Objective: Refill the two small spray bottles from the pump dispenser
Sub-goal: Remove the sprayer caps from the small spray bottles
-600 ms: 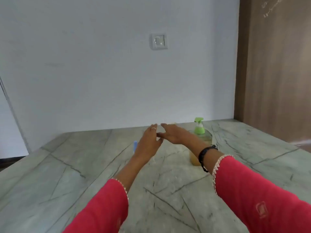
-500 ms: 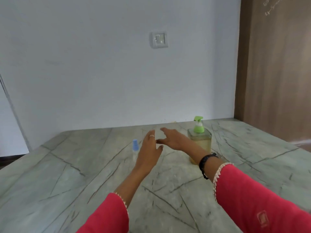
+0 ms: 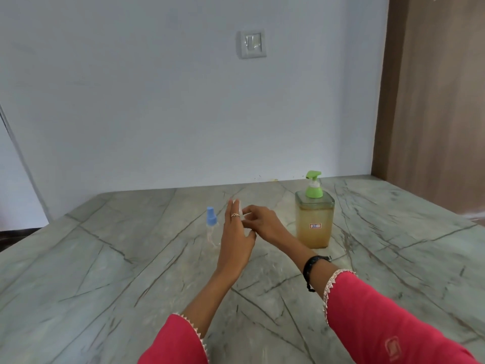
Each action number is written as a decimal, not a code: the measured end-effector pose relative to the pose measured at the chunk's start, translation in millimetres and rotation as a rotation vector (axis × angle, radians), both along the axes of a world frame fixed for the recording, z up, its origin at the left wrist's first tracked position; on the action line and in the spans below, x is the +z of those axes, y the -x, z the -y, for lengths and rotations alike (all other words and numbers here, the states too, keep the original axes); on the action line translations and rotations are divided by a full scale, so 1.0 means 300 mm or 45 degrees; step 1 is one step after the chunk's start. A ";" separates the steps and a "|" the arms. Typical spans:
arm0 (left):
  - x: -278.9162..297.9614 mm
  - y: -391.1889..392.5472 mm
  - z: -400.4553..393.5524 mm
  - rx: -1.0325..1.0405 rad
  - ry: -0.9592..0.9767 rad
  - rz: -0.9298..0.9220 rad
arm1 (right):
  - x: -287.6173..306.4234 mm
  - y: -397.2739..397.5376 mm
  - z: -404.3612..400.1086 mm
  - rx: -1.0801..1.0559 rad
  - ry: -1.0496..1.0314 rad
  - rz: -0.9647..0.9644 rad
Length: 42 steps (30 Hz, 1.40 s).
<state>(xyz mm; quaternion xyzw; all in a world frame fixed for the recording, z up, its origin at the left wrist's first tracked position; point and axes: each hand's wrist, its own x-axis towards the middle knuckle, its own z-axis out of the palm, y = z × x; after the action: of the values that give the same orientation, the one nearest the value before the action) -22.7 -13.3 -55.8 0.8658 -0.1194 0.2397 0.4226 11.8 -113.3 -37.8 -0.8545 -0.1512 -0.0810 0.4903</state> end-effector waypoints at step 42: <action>-0.083 -0.045 0.001 -0.256 0.428 -0.228 | -0.121 0.051 0.079 0.001 -0.384 0.267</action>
<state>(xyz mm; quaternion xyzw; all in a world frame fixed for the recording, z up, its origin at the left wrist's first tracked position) -9.1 -13.7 -80.8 0.7847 -0.1257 0.1351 0.5917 -3.7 -136.9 -74.0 -0.7581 -0.1880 -0.1910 0.5946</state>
